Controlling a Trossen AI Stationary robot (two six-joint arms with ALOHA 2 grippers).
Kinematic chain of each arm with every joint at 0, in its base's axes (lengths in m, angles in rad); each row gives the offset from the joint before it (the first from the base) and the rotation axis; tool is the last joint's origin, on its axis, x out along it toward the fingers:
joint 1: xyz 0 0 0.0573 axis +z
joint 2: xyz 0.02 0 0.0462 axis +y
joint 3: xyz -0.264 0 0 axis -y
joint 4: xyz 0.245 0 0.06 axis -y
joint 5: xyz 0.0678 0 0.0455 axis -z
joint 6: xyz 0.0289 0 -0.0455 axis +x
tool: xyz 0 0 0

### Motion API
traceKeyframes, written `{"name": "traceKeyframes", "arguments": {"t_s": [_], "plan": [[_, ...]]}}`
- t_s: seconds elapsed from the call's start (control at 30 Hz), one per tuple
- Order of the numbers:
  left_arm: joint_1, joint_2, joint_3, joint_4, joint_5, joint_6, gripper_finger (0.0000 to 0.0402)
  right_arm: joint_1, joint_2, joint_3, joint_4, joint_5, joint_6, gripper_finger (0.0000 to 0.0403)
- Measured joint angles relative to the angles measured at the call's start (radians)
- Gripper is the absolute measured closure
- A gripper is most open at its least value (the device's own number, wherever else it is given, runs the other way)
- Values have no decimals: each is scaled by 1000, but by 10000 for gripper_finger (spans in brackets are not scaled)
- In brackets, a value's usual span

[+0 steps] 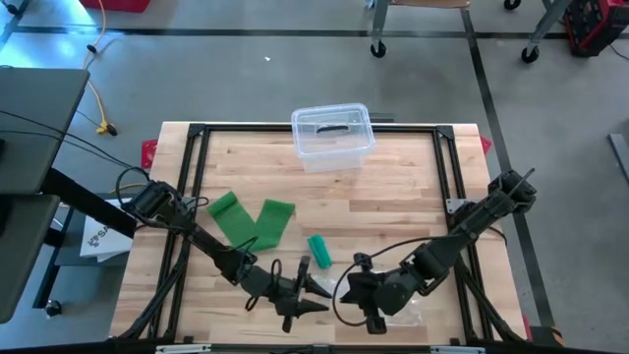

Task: Roll bandage
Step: Open the transparent zip bag

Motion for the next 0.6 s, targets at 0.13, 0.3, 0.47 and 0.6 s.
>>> {"name": "traceKeyframes", "arguments": {"t_s": [0.13,0.3,0.47,0.6], "plan": [[1,0,0,-2,14,-50,341,1,1,0,-1,24,9,403],[13,0,0,-15,-1,-206,387,1,-3,1,-84,111,113,390],[60,0,-4,-89,-8,-479,389,-1,-8,1,-226,189,215,337],[82,0,-26,-58,-1,-549,395,29,3,1,-224,284,136,285]]}}
